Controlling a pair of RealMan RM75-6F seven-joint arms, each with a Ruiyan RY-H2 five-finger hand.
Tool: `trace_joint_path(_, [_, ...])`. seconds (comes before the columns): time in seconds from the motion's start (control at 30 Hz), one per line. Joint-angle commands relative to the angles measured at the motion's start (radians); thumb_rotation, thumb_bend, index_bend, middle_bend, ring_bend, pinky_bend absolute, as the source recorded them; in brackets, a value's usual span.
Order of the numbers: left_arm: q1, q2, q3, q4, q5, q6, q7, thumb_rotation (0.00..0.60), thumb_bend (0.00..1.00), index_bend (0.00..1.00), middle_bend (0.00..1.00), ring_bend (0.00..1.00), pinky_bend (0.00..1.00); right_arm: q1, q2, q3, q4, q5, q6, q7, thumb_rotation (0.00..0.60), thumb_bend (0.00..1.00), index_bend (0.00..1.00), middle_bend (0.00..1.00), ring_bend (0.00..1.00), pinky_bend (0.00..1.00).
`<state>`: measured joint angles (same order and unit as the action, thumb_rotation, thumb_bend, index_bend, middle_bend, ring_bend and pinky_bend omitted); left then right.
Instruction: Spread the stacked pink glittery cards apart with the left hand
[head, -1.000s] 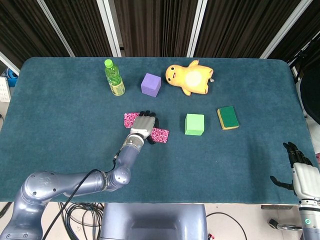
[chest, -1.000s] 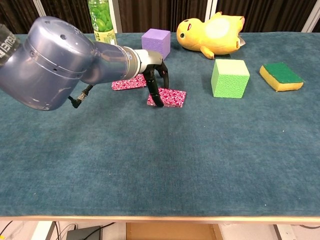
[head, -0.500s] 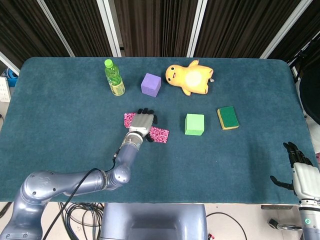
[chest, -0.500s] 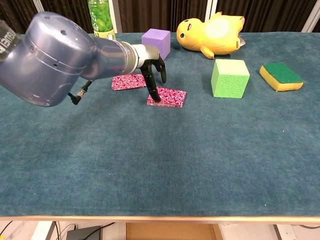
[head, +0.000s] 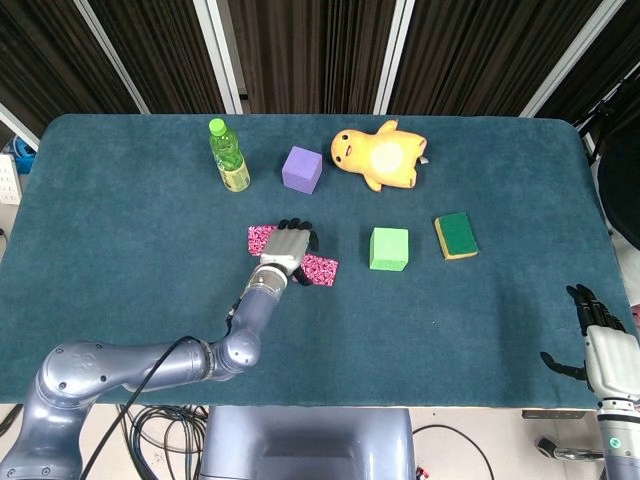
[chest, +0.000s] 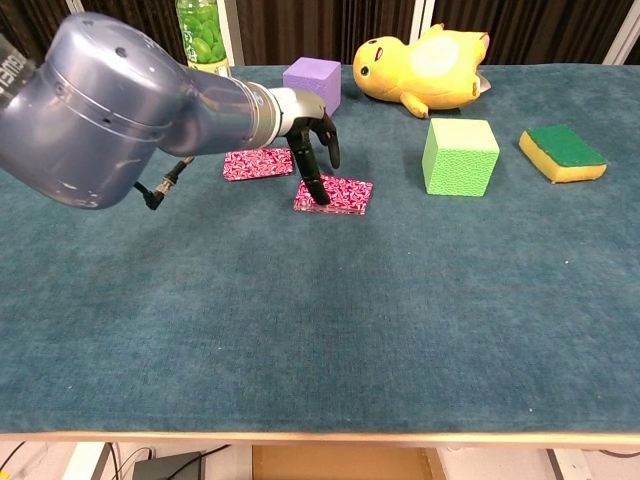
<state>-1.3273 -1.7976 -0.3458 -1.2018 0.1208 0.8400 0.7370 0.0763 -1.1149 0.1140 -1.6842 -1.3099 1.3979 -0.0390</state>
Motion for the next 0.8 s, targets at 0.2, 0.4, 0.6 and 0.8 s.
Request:
trace_joint_path(0.2, [-0.013,-0.029,0.000,0.028,-0.014,0.008,0.019,0.600,0.15,0.45,0.18,0.00,0.00,0.000,0.000,0.000,0.001,0.000,0.000,0.002,0.600,0.15,0.08,0.05,0.13,0.23])
trace_joint_path(0.4, [-0.020,-0.040,-0.003,0.031,-0.026,0.015,0.038,0.600,0.15,0.45,0.18,0.00,0.00,0.001,0.000,0.002,-0.001,0.002,-0.001,0.002,0.600,0.15,0.08,0.05,0.13,0.23])
trace_joint_path(0.6, [-0.019,-0.040,-0.010,0.020,-0.025,0.028,0.045,0.600,0.15,0.46,0.18,0.00,0.00,0.001,0.000,0.002,-0.001,0.003,0.000,0.003,0.600,0.15,0.08,0.05,0.13,0.23])
trace_joint_path(0.8, [-0.019,-0.045,-0.010,0.027,-0.033,0.029,0.059,0.600,0.16,0.46,0.18,0.00,0.00,0.001,0.000,0.002,-0.001,0.004,-0.001,0.004,0.600,0.15,0.08,0.05,0.13,0.23])
